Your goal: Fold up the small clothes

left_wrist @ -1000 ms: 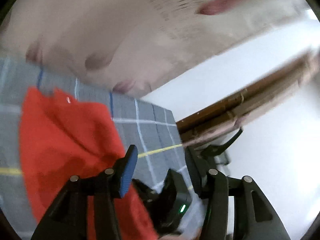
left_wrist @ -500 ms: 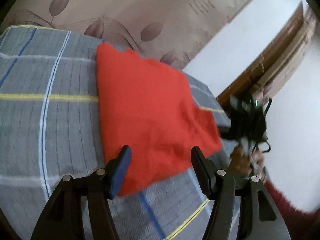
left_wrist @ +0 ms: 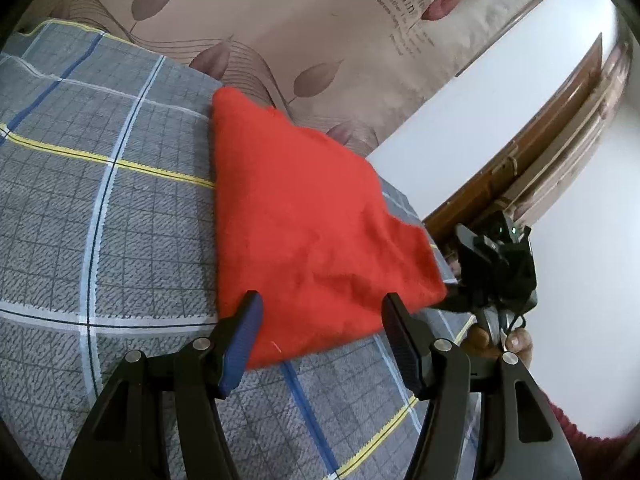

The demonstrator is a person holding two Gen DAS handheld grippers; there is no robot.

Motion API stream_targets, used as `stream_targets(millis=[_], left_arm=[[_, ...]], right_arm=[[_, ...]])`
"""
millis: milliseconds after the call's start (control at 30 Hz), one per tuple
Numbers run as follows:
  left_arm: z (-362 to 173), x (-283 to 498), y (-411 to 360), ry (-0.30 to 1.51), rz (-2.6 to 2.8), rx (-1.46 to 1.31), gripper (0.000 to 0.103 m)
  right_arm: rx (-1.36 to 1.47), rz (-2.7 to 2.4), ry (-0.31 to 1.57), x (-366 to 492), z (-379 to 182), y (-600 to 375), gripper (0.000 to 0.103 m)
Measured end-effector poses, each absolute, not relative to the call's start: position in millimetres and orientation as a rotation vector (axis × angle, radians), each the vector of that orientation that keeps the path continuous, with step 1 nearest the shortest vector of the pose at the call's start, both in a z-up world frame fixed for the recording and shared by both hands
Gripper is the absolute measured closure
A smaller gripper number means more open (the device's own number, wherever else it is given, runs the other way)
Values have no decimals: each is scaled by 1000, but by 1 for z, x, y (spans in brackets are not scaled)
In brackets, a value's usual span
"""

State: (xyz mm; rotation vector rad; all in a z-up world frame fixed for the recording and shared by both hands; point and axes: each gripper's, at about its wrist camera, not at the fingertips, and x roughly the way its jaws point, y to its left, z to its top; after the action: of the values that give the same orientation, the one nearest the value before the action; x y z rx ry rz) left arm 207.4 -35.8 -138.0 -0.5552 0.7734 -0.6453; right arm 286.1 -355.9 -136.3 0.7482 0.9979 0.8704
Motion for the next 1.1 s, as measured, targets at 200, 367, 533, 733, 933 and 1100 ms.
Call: stream_targets(millis=[200,367,533,733,933,1100], left_arm=[[-133,208,-33,777,-641,-568,38],[-129,204,-29,757,-613,-576,37],[-132,205,-23,759,-575,-603,31],[-132,205,-23,757,-568,-596,28],[-131,206,-24,761,-556,-595,26],[-132,206,-23,764,-548,-597,23]], right_arm=[[644,791,1002,306,-123,-334,50],[558,706,953,300,-115,-347,93],[580,646,1021,292,-146,-368,93],[685,701,977,294,-149,-379,87],[629,684,954,286,-137,-372,79],[564,646,1030,295,-147,-366,91]])
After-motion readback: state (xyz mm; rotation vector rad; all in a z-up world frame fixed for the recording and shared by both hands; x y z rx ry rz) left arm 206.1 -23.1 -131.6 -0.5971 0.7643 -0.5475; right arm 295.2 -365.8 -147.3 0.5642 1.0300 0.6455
